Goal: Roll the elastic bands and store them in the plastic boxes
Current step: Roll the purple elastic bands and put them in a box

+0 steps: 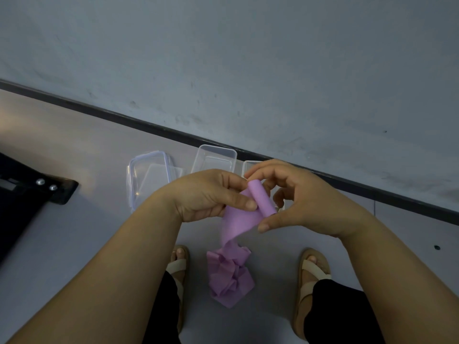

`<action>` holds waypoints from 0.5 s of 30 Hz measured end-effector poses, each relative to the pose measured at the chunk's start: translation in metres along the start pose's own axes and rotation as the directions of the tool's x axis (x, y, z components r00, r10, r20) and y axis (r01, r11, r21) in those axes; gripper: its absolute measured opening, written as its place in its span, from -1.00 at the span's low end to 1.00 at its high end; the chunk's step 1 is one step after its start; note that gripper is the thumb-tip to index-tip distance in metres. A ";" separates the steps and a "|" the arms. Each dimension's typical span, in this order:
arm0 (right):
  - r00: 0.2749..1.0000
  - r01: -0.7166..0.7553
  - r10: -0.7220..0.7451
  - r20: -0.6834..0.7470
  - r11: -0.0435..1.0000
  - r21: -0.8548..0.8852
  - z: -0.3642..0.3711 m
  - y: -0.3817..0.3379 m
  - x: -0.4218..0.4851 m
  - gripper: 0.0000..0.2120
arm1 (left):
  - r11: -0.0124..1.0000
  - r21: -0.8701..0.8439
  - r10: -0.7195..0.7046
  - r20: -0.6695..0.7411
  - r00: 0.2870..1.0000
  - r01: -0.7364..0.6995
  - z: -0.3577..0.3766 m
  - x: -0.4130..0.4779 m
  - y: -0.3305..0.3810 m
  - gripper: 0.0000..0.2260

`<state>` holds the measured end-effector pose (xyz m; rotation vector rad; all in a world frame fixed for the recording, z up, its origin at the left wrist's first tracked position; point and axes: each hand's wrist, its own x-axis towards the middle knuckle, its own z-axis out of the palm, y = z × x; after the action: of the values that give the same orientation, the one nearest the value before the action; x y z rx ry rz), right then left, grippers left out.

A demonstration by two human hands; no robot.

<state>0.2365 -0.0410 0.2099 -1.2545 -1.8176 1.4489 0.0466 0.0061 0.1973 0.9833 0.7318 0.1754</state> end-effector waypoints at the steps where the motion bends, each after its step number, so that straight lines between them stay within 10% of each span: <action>1: 1.000 -0.002 0.002 -0.002 1.000 -0.006 0.000 0.000 0.000 -0.49 | 1.000 -0.007 -0.011 -0.010 1.000 0.011 0.000 0.001 0.000 -0.84; 15: 0.998 0.022 -0.012 0.064 0.987 -0.158 -0.003 0.003 -0.001 -0.44 | 0.998 0.059 -0.026 -0.119 0.993 0.033 -0.002 0.003 -0.005 -0.92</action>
<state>0.2400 -0.0402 0.2080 -1.2786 -2.0149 1.3709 0.0472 0.0062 0.1915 1.0258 0.8640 0.1875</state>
